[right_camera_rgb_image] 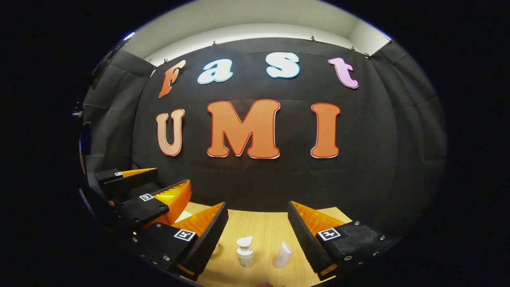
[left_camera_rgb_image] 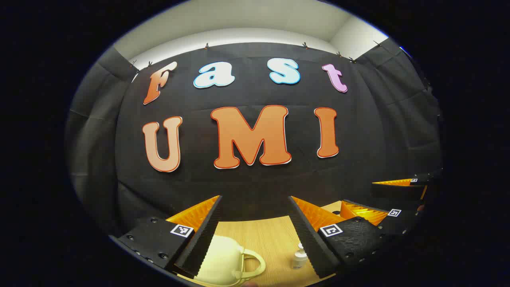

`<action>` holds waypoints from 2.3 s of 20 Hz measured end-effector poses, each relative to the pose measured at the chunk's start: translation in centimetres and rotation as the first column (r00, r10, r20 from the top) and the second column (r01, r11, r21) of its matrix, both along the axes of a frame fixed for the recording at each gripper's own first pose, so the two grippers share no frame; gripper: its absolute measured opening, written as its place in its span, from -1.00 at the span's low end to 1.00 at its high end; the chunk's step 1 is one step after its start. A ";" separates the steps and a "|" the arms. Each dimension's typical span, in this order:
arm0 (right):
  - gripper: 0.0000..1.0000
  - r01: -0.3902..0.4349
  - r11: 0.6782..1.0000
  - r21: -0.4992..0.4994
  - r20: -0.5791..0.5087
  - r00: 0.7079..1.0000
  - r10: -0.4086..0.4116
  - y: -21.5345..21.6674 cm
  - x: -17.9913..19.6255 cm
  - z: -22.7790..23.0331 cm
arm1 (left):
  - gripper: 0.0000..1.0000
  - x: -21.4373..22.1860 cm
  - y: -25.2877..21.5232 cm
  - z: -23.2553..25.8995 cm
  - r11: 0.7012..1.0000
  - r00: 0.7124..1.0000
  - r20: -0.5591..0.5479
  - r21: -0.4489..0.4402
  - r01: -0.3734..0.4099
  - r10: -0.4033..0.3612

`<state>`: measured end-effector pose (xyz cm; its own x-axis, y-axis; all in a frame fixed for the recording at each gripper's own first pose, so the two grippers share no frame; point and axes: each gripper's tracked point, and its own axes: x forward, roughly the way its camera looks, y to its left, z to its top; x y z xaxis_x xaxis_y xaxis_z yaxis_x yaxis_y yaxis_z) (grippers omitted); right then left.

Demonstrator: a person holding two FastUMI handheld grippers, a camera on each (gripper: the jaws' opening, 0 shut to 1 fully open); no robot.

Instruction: First open the suitcase, pack the skin care products into it, and then close the suitcase.

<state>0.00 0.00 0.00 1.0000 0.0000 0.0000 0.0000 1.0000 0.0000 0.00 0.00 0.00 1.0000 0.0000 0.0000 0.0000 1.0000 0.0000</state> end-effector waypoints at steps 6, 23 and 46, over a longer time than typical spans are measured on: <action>0.91 0.036 0.999 -0.003 -0.006 0.999 -0.036 -0.4 0.9 0.1 | 1.00 1.0 1.7 0.1 1.000 1.000 0.024 0.012 -0.009 0.008; 0.91 0.121 0.991 -0.050 0.015 0.993 -0.121 -4.9 0.4 0.6 | 0.98 2.2 0.2 -6.1 0.981 0.993 -0.099 0.178 0.080 -0.063; 0.91 0.239 0.968 -0.081 -0.001 0.971 -0.240 -9.7 -0.6 0.3 | 0.96 1.1 -1.3 -27.5 0.677 0.854 -0.498 0.578 0.456 -0.149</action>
<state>-0.62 -9.68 0.33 0.9709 -0.2396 -0.0011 0.2388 0.9677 -0.0806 1.12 -1.33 -27.54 0.8540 -0.1493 -0.4984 0.4557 0.6767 0.5782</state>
